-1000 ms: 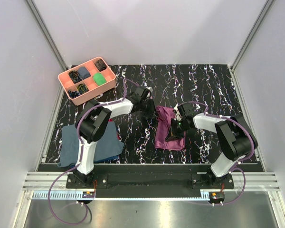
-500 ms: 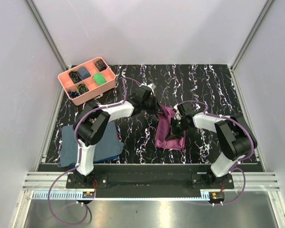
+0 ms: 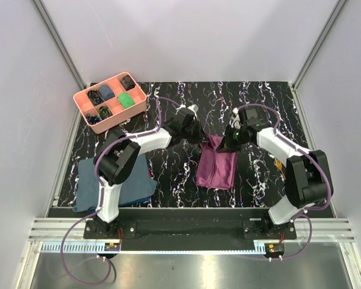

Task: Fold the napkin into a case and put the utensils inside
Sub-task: Fold the lower triangle-folded napkin at the center of the board.

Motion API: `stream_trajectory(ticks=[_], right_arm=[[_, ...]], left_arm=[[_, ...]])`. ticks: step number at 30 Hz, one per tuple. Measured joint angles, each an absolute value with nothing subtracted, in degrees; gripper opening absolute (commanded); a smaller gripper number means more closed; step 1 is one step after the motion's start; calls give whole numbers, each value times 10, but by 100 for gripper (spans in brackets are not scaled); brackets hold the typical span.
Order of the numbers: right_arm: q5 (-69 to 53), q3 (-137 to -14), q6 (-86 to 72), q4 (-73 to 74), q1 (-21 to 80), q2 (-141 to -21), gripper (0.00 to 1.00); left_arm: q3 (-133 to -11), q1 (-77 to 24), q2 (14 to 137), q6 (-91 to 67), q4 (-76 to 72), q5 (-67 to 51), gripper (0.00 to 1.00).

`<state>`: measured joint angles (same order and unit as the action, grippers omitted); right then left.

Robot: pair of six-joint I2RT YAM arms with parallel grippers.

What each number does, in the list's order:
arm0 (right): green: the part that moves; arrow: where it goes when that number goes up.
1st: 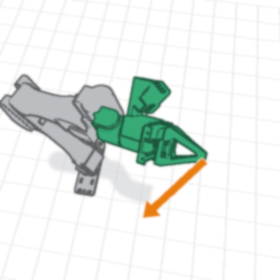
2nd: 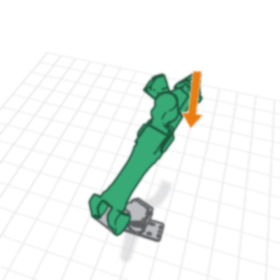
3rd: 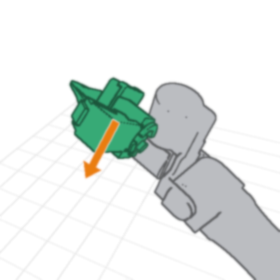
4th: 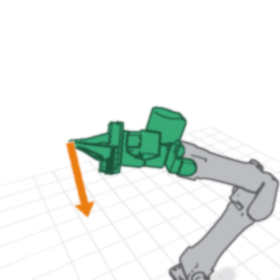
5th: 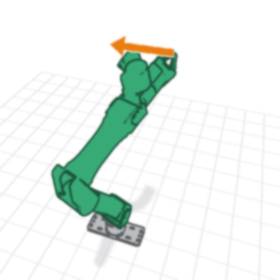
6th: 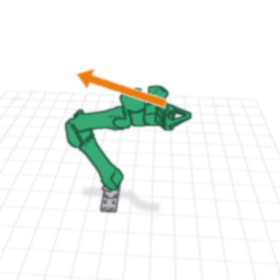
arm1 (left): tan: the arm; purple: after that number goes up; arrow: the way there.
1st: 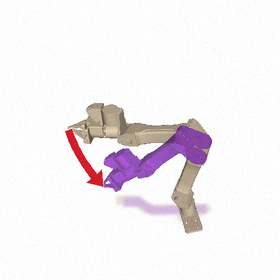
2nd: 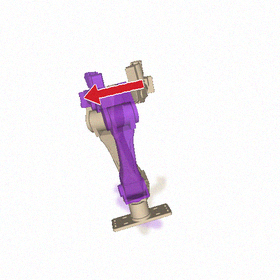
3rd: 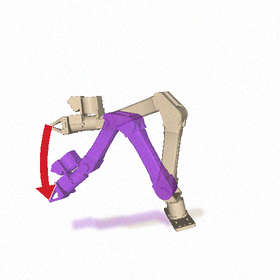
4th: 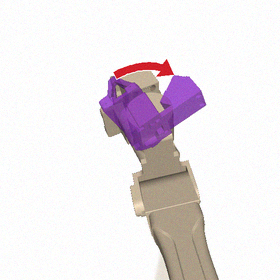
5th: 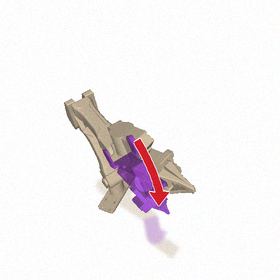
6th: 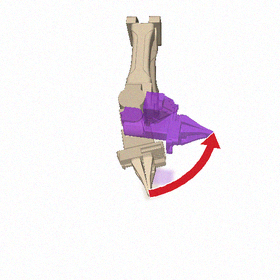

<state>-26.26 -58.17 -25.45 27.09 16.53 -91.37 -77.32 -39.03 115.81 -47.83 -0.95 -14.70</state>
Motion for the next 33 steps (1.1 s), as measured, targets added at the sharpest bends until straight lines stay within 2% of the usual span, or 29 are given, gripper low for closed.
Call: stream_trajectory(ticks=[3, 8, 10, 22, 33], right_arm=[[-259, -613, -250, 279, 138, -917, 14], [-260, -678, -241, 288, 108, -974, 3], [-260, -703, -237, 288, 104, -1011, 2], [-236, -785, -226, 281, 103, -1165, 0], [-237, -795, -225, 277, 102, -1184, 0]], left_arm=[[-774, -390, 1158, -478, -9, -145, 0], [-777, -391, 1158, -478, -8, -144, 0], [-777, -391, 1158, -478, -8, -143, 0], [-795, -395, 1164, -479, -6, -141, 0], [-839, -411, 1201, -481, -8, -141, 0]])
